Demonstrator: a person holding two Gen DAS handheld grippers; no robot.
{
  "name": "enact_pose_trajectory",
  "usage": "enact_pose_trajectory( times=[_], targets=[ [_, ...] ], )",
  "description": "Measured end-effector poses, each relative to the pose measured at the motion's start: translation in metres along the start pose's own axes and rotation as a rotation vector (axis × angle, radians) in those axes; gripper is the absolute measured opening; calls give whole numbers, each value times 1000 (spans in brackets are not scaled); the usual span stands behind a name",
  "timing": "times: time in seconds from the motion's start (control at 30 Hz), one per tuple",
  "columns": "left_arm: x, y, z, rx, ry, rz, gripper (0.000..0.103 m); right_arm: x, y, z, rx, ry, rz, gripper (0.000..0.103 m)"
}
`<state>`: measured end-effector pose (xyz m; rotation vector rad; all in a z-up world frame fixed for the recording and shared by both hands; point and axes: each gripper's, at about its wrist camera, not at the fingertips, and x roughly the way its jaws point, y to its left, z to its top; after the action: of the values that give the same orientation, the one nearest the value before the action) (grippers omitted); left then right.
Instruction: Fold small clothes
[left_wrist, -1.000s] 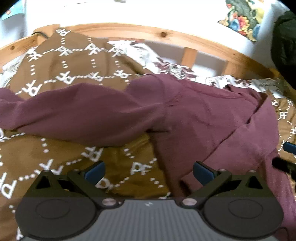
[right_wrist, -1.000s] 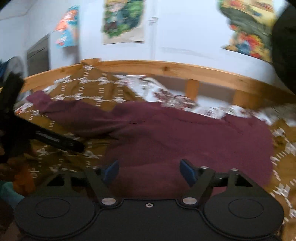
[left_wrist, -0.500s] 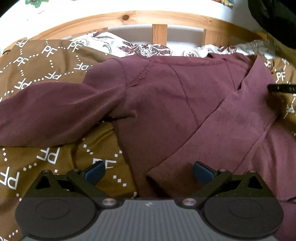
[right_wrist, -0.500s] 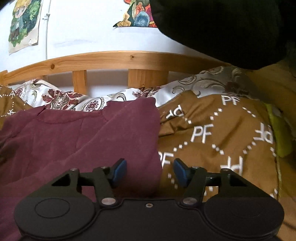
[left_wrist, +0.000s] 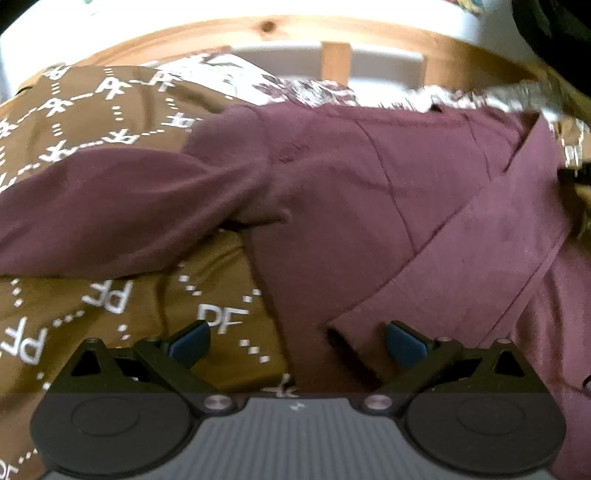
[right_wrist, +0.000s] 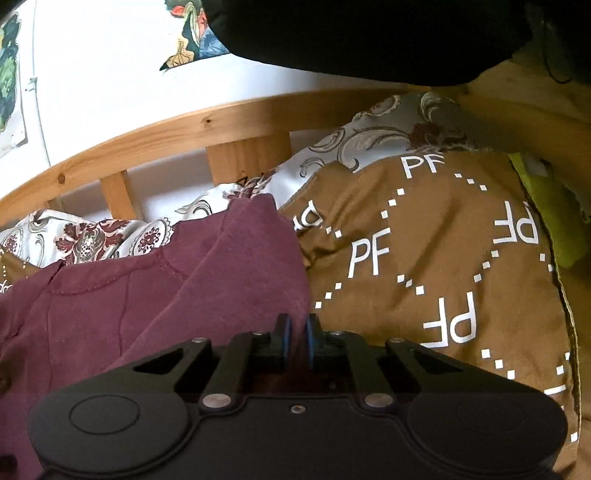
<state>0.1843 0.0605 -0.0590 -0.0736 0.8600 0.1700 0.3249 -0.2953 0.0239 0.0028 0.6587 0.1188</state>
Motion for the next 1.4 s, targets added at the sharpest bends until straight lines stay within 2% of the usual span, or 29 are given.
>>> enact_pose_trajectory(
  times=[0.13, 0.17, 0.2, 0.27, 0.37, 0.5, 0.57, 0.67, 0.7, 0.77, 0.8, 0.9, 1.1, 1.13, 1.17, 1.2, 1.23, 1.27, 1.3, 1.33, 1.37, 1.4],
  targets=[
    [-23, 30, -3, -105, -55, 19, 102, -16, 9, -1, -37, -17, 6, 32],
    [-30, 39, -3, -125, -73, 37, 102, -22, 12, -3, -48, -25, 13, 40],
    [-37, 49, -3, -139, -96, 64, 102, -28, 15, -5, -57, -35, 22, 45],
    [-52, 68, -1, -140, -142, 136, 102, -44, 24, -11, -70, -56, 51, 63],
    [-71, 95, 4, -60, -191, 263, 102, -63, 39, -25, -82, -70, 108, 77],
    [-86, 131, 11, 91, -200, 476, 102, -83, 60, -48, -102, -76, 180, 90],
    [-93, 156, 12, 55, -201, 535, 102, -90, 69, -58, -105, -78, 212, 94],
    [-104, 197, 15, -96, -234, 553, 102, -96, 80, -68, -111, -82, 249, 96],
    [-108, 204, 13, -112, -262, 566, 102, -97, 83, -70, -115, -87, 259, 96],
    [-111, 213, 17, -39, -295, 574, 102, -99, 87, -74, -125, -93, 271, 98],
    [-108, 213, 19, 35, -278, 569, 102, -99, 88, -76, -126, -89, 276, 98],
    [-91, 208, 25, 266, -155, 524, 102, -96, 86, -77, -104, -80, 284, 98],
    [-68, 194, 30, 491, -67, 505, 102, -90, 74, -80, -27, -42, 284, 98],
    [-63, 191, 30, 526, -40, 504, 99, -90, 73, -81, -19, -40, 282, 98],
    [-59, 189, 31, 557, 0, 494, 90, -90, 71, -80, -10, -38, 279, 98],
    [-54, 190, 31, 568, 36, 472, 74, -90, 70, -80, -3, -38, 276, 98],
    [-54, 190, 32, 560, 75, 431, 64, -91, 69, -80, 3, -40, 276, 98],
    [-56, 188, 36, 532, 110, 387, 39, -91, 68, -80, 10, -43, 277, 98],
    [-60, 187, 41, 493, 142, 365, 22, -92, 67, -79, 15, -45, 278, 98],
    [-63, 186, 45, 461, 157, 364, 16, -93, 66, -79, 22, -47, 279, 98],
    [-68, 187, 49, 427, 173, 354, 6, -94, 65, -78, 32, -49, 285, 98],
    [-73, 186, 53, 397, 198, 339, 5, -95, 65, -78, 39, -50, 291, 98]
  ],
)
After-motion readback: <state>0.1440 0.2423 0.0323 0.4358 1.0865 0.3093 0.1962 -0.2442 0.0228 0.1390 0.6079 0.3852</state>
